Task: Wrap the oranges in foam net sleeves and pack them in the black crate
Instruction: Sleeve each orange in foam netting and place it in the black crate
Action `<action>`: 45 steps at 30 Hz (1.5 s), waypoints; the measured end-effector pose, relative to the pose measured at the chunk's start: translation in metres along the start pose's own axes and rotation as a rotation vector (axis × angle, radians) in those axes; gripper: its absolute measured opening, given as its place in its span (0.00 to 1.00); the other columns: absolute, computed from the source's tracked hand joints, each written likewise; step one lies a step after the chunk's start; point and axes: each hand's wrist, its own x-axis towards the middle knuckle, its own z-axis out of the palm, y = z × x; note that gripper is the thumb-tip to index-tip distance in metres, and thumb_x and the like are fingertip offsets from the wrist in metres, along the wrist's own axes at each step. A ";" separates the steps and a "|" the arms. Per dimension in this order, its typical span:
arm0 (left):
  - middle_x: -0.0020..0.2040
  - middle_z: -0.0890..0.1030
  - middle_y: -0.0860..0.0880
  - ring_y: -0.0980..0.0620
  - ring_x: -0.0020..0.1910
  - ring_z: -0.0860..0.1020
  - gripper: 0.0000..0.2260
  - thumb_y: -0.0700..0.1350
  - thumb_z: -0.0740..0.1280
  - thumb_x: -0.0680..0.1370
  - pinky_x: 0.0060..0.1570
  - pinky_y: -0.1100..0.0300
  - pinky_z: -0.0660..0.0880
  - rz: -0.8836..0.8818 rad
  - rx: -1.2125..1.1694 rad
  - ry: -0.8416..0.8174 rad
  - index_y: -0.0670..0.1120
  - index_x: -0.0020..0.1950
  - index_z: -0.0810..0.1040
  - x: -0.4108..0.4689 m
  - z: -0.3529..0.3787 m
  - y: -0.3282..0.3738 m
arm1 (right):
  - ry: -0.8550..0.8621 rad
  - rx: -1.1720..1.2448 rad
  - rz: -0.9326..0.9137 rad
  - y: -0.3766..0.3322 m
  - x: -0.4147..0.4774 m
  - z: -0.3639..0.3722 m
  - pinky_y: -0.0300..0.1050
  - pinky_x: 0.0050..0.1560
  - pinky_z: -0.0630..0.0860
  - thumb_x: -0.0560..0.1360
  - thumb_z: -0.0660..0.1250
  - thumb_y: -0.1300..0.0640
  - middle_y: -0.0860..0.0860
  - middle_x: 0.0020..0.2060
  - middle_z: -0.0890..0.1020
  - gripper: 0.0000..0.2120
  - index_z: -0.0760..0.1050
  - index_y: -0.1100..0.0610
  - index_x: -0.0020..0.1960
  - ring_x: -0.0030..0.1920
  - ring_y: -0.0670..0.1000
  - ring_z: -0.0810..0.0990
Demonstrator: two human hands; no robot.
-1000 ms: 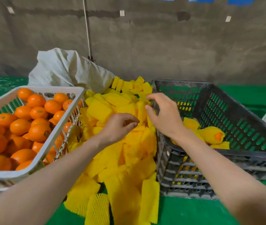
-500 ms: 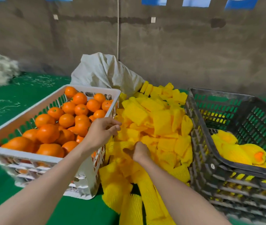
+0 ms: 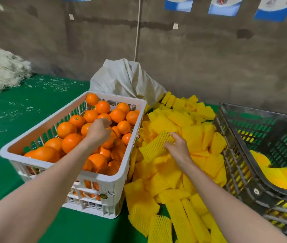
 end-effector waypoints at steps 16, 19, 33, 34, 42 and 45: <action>0.48 0.75 0.43 0.43 0.46 0.77 0.32 0.53 0.74 0.71 0.37 0.54 0.75 -0.078 0.363 -0.110 0.41 0.66 0.63 0.034 0.031 -0.044 | -0.102 0.155 -0.111 -0.039 -0.025 -0.013 0.48 0.46 0.69 0.76 0.66 0.61 0.61 0.39 0.78 0.06 0.76 0.56 0.40 0.43 0.52 0.74; 0.44 0.73 0.47 0.47 0.42 0.74 0.28 0.53 0.75 0.69 0.33 0.57 0.71 -0.028 0.195 -0.007 0.43 0.61 0.67 0.032 0.028 -0.033 | -0.140 0.218 -0.058 -0.042 -0.027 -0.017 0.50 0.47 0.70 0.77 0.64 0.62 0.63 0.40 0.77 0.06 0.76 0.58 0.42 0.45 0.53 0.74; 0.65 0.75 0.41 0.40 0.61 0.76 0.24 0.48 0.68 0.71 0.43 0.53 0.79 -0.045 -1.195 -0.437 0.51 0.67 0.70 -0.050 0.028 0.075 | -0.457 0.656 -0.048 -0.080 -0.050 -0.032 0.36 0.41 0.76 0.74 0.61 0.59 0.48 0.35 0.82 0.06 0.76 0.56 0.43 0.37 0.45 0.80; 0.63 0.76 0.41 0.42 0.58 0.78 0.21 0.48 0.68 0.73 0.45 0.52 0.79 -0.042 -1.187 -0.414 0.53 0.65 0.72 -0.054 0.033 0.078 | -0.481 0.654 -0.056 -0.081 -0.053 -0.034 0.37 0.43 0.76 0.73 0.61 0.58 0.48 0.37 0.82 0.06 0.76 0.56 0.44 0.39 0.45 0.80; 0.46 0.81 0.57 0.65 0.46 0.79 0.08 0.47 0.62 0.78 0.40 0.71 0.75 0.093 -1.160 -0.275 0.50 0.57 0.75 -0.085 0.070 0.096 | -0.426 0.385 -0.139 -0.070 -0.061 -0.040 0.36 0.46 0.73 0.79 0.58 0.65 0.46 0.40 0.80 0.09 0.75 0.56 0.49 0.42 0.43 0.77; 0.53 0.79 0.52 0.55 0.53 0.78 0.08 0.48 0.62 0.78 0.49 0.62 0.76 0.052 -1.181 -0.288 0.52 0.55 0.76 -0.088 0.077 0.098 | -0.313 0.216 -0.264 -0.067 -0.064 -0.045 0.26 0.35 0.68 0.79 0.60 0.64 0.37 0.30 0.79 0.11 0.74 0.49 0.45 0.32 0.34 0.74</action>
